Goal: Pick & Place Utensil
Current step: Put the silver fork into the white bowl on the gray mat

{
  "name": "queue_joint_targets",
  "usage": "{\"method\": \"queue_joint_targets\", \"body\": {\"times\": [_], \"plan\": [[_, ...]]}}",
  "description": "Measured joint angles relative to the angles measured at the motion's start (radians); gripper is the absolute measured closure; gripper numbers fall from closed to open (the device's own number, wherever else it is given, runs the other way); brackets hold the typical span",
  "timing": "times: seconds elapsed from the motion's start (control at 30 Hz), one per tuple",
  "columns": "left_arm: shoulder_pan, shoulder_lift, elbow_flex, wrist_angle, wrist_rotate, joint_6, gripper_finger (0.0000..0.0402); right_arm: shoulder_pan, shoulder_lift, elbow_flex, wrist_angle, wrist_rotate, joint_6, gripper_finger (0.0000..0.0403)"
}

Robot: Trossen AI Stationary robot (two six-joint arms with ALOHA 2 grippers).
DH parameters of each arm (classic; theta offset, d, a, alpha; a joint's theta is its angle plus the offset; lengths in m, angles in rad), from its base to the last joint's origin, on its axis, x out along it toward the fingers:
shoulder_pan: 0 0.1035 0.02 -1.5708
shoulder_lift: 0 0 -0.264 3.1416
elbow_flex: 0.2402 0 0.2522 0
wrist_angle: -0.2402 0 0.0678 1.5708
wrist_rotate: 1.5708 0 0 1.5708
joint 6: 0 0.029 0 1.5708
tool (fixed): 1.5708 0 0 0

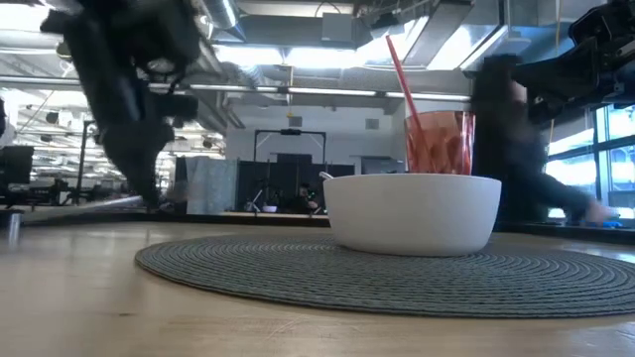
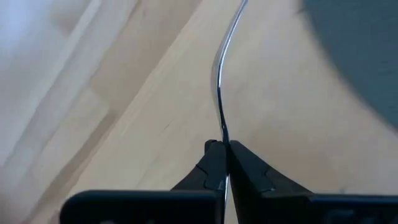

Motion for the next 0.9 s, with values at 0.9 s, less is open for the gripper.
{"method": "queue_joint_targets", "body": {"times": [0.9], "plan": [[-0.156,0.703,1.187,-0.403,0.089,0.342,0.0399,0.000,0.000,0.000,0.000,0.000,0.000,0.0397]]}}
